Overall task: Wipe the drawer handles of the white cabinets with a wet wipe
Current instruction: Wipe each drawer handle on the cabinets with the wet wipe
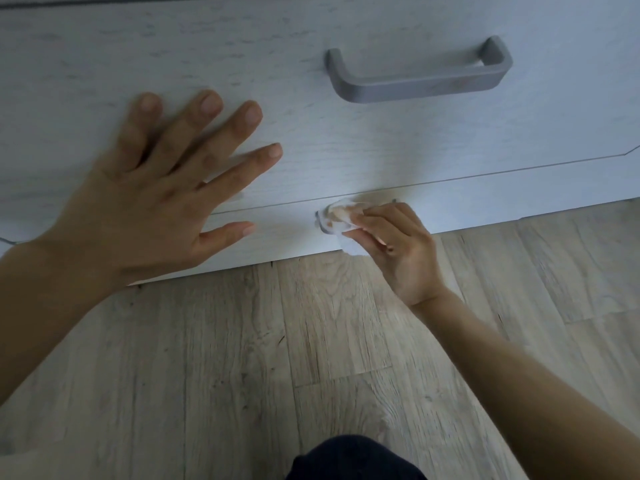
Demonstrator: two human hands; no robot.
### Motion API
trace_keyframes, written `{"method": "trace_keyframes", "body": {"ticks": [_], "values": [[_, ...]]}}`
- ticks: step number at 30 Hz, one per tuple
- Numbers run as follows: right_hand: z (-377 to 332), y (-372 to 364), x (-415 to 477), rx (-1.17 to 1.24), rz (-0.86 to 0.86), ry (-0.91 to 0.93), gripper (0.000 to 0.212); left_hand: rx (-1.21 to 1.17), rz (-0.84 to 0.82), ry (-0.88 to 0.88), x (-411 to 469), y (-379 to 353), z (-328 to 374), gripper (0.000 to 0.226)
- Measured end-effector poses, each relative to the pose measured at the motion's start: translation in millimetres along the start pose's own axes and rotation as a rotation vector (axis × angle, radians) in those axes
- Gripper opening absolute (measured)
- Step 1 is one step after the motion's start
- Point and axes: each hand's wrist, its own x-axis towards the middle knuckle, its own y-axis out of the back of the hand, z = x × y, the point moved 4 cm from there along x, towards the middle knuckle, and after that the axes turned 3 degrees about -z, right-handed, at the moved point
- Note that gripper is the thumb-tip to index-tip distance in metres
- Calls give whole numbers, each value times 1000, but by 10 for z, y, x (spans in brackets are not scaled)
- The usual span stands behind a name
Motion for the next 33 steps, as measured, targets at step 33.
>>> {"method": "trace_keyframes", "body": {"ticks": [33], "values": [[-126,-44,-77,-161,81,-60,11,-7,28,13,12,-5,3,76]]}}
